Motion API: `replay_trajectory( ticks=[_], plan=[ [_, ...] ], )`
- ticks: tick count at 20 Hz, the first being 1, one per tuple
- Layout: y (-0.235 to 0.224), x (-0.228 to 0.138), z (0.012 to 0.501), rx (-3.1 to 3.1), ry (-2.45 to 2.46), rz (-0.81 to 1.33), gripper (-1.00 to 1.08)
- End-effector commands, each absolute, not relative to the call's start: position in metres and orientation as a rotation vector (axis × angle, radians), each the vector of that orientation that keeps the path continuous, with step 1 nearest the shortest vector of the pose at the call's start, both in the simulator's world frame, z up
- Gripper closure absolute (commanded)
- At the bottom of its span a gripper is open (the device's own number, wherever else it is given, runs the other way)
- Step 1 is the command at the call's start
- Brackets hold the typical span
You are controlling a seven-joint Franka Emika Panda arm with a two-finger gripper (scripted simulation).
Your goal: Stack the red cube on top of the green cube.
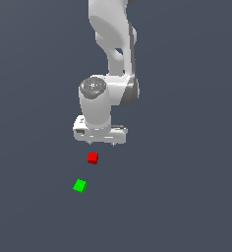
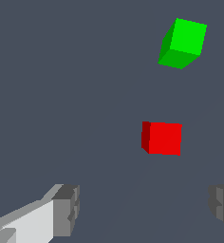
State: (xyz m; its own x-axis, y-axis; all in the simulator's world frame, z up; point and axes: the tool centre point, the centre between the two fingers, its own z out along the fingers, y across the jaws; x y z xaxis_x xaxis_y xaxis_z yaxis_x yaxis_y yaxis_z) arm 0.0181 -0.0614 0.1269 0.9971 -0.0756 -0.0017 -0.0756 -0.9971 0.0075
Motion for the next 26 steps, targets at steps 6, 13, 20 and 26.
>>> replay_trajectory(
  ticks=[6,13,20,26],
  plan=[
    [-0.097,0.032,0.086,3.133,-0.191,-0.001,-0.92],
    [-0.11,0.037,0.072,3.134,-0.215,0.0,-0.92],
    [-0.11,0.036,0.063,3.133,-0.216,-0.002,-0.92],
    [-0.111,0.037,0.033,3.134,-0.218,-0.001,-0.92]
  ],
)
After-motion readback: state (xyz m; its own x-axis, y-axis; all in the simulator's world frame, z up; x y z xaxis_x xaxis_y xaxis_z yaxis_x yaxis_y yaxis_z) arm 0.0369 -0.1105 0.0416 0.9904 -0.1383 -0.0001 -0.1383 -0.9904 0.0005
